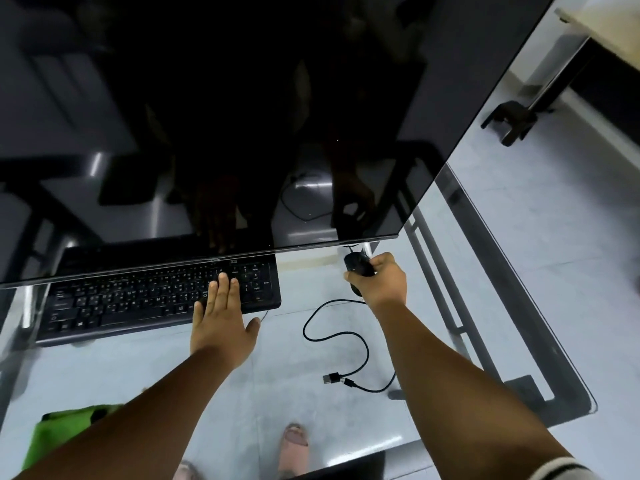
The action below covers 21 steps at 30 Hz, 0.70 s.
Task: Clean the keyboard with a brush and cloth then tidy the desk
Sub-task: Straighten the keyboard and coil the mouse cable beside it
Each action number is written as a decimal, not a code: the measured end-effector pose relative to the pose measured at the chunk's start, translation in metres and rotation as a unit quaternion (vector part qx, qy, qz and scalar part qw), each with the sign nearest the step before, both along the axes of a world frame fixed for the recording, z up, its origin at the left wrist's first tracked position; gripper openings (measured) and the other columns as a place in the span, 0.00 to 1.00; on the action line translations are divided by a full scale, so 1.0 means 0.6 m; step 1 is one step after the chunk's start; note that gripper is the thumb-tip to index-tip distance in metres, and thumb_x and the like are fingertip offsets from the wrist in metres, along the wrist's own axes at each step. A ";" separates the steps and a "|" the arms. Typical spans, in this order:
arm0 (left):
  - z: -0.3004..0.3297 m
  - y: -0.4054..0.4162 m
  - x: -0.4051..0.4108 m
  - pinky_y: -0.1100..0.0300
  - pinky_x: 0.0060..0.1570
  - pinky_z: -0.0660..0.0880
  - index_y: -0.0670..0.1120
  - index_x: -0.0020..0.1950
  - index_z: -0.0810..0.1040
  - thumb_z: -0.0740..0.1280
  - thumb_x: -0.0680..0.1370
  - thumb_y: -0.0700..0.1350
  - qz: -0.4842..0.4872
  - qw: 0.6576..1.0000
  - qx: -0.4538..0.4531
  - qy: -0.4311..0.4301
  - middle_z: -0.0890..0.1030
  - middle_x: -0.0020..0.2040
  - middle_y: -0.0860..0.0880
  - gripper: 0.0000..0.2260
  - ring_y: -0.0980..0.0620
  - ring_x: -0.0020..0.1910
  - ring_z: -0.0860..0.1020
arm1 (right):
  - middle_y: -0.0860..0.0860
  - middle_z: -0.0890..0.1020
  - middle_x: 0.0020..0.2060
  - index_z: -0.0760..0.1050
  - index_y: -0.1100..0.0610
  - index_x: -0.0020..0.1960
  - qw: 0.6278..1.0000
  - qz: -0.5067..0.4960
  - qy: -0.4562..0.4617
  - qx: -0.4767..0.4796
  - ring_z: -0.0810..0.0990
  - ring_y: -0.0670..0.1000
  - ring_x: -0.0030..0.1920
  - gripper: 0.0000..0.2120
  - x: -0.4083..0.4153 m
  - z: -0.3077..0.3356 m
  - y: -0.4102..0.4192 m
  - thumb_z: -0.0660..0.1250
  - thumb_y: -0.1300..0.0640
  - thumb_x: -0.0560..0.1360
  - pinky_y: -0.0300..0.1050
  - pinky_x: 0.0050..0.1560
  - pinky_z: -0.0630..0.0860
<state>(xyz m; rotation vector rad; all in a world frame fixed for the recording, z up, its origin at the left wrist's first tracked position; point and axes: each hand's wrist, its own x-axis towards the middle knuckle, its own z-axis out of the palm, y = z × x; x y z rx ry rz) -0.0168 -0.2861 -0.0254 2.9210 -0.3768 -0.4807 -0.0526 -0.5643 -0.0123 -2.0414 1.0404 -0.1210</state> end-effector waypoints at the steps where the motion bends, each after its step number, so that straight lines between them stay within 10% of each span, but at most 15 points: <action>1: -0.001 0.001 0.000 0.49 0.75 0.42 0.45 0.78 0.37 0.54 0.80 0.59 0.001 1.000 -0.001 0.001 0.34 0.78 0.48 0.36 0.49 0.77 0.36 | 0.48 0.79 0.46 0.70 0.52 0.49 1.000 0.002 -0.001 -0.009 0.80 0.52 0.45 0.24 0.004 -0.002 0.003 0.79 0.47 0.62 0.49 0.46 0.79; 21: -0.009 0.018 -0.001 0.51 0.76 0.43 0.46 0.79 0.37 0.56 0.80 0.58 0.000 0.999 -0.033 0.002 0.33 0.77 0.50 0.37 0.51 0.77 0.36 | 0.49 0.77 0.48 0.69 0.53 0.48 0.998 0.001 0.019 -0.052 0.79 0.53 0.47 0.27 0.061 -0.021 0.053 0.79 0.42 0.60 0.50 0.45 0.80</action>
